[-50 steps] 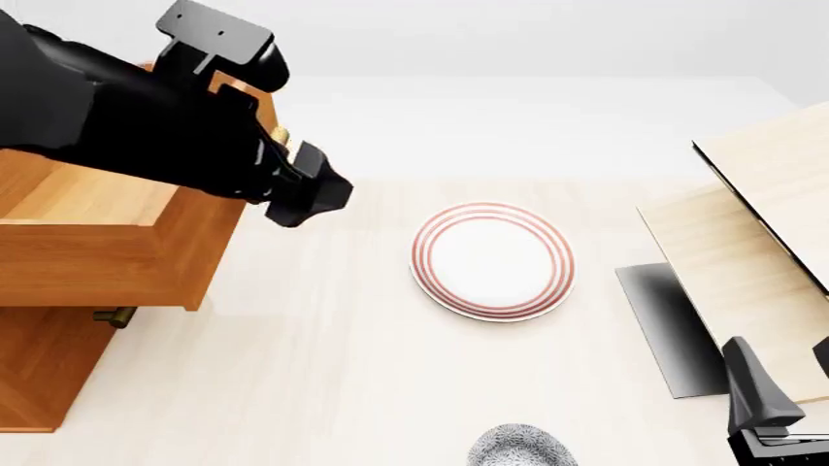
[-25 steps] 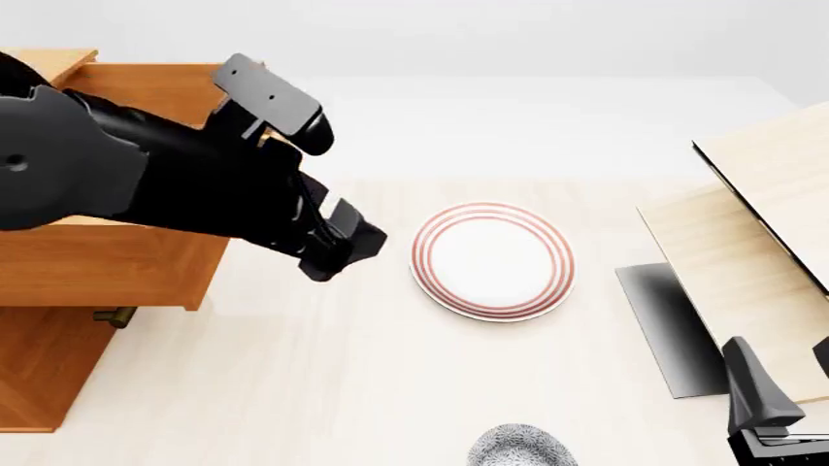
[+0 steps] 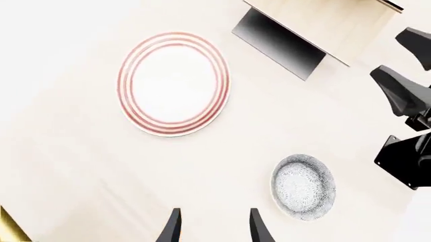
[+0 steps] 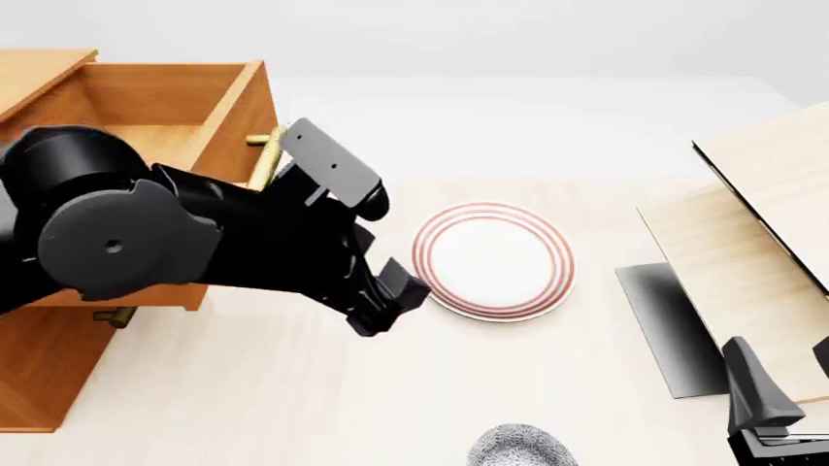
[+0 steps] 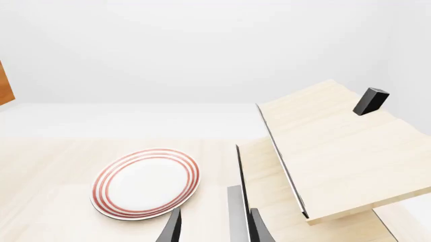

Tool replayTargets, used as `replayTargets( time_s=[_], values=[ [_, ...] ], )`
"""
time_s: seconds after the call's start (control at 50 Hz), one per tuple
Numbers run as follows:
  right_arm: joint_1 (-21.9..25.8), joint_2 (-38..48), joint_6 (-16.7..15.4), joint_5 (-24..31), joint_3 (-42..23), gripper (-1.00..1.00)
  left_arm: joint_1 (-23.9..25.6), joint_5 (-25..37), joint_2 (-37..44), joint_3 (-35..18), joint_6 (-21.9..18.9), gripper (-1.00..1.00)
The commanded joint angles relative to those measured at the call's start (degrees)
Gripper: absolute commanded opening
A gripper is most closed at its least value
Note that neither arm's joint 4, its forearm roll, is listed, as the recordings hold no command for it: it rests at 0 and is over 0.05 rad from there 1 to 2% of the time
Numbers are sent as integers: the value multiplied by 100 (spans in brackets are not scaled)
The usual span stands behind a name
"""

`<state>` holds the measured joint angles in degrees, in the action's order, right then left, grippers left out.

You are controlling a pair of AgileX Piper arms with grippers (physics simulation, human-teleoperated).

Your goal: Open the top drawer of the cabinet and put the bowl in it.

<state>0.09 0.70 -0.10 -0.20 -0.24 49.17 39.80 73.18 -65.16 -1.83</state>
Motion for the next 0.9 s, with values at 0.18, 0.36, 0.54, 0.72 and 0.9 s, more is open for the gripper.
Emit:
replayTargets(
  time_s=[0.18, 0.36, 0.54, 0.72, 0.9],
  values=[
    [-3, -13, 5, 5, 3, 100, 539, -655, 482, 315, 300, 100],
    [-3, -18, 2, 5, 3, 100, 705, -974, 692, 485, 494, 100],
    [-2, -20, 3, 5, 3, 100, 865, -1177, 936, 488, 654, 100],
    [-3, -12, 5, 5, 3, 100, 1004, -1357, 1173, 488, 777, 100],
    [-4, -14, 5, 5, 3, 100, 1170, -1531, 1478, 444, 945, 100]
  ],
)
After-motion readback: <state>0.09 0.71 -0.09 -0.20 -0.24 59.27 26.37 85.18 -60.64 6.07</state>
